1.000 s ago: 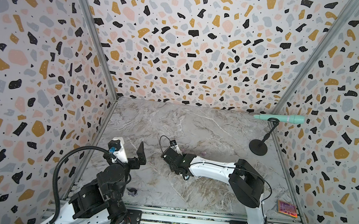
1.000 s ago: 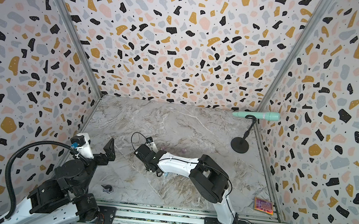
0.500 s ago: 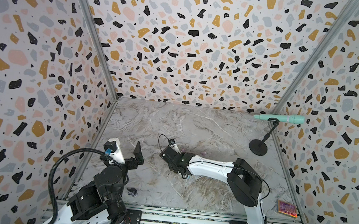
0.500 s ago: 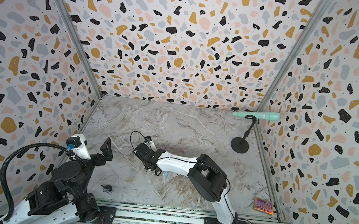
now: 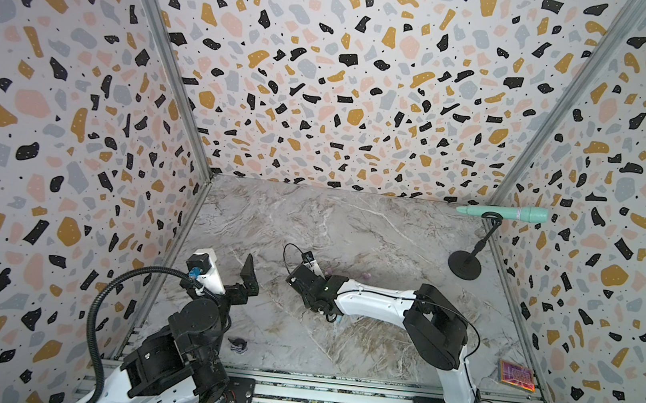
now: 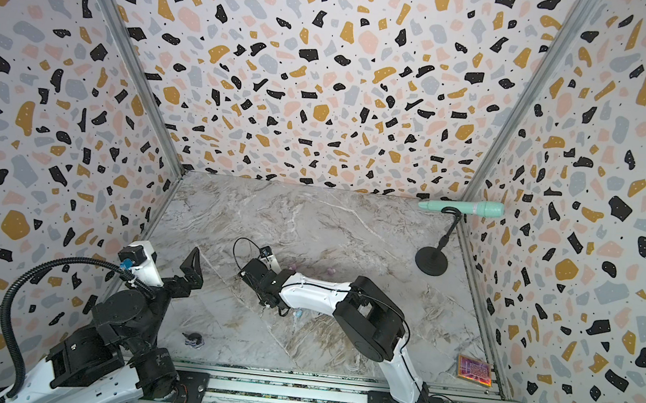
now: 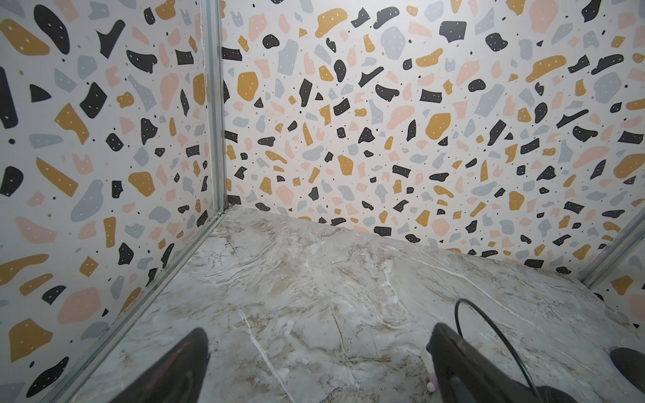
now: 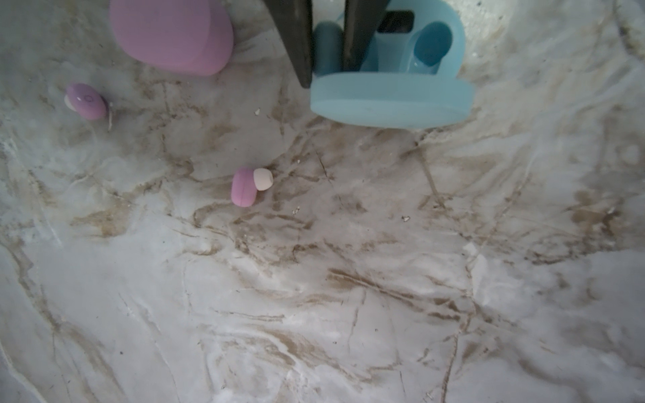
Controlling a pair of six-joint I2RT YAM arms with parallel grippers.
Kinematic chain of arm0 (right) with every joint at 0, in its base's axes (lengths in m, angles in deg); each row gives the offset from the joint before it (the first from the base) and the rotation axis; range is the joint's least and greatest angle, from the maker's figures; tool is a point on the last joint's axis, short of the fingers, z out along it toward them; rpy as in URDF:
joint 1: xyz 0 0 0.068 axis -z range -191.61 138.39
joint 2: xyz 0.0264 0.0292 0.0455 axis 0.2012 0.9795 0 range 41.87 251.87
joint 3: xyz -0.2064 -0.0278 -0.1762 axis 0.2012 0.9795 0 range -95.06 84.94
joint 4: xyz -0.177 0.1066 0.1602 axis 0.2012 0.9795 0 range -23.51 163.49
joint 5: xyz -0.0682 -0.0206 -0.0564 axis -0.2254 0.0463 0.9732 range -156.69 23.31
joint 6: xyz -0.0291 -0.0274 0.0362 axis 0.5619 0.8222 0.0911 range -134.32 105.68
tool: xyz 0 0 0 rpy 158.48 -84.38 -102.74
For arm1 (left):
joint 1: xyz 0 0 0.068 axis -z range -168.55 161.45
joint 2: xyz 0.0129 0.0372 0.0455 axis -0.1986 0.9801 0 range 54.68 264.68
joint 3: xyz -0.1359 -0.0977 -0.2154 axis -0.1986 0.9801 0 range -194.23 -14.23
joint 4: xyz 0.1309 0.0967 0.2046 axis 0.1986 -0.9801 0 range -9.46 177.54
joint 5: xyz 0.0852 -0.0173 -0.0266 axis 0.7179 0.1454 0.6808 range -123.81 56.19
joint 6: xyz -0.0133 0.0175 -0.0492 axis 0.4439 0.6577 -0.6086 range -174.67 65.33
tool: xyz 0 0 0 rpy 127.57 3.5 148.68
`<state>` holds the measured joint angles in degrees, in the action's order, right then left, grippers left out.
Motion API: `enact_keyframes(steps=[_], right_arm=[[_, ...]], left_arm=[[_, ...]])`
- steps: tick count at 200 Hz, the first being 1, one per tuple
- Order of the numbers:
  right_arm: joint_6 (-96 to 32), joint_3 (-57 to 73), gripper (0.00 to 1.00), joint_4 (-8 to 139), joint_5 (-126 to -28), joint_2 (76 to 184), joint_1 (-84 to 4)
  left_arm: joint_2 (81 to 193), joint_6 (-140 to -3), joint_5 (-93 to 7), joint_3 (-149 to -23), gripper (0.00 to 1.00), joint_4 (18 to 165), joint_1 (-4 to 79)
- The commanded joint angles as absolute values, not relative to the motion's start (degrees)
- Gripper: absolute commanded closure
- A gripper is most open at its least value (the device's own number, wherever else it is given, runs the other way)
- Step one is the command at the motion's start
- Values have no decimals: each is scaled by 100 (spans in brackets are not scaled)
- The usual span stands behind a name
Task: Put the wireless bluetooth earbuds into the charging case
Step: 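Carry the held earbud over the open light-blue case with the right gripper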
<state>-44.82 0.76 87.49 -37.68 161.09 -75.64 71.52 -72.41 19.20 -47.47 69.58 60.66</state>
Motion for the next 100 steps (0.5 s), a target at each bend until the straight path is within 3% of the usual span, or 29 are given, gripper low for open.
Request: enact_keyframes(steps=[1,100], right_arm=[[-4465,-23,84,8786,-3685,16061,-7586],[-4466,-40,79,8838,-3628,16114,-7651]], left_arm=[[7128,-7190,1927,-4666,0,7181,6041],[7147,-7155,1830,-4649,0,7207,6043]])
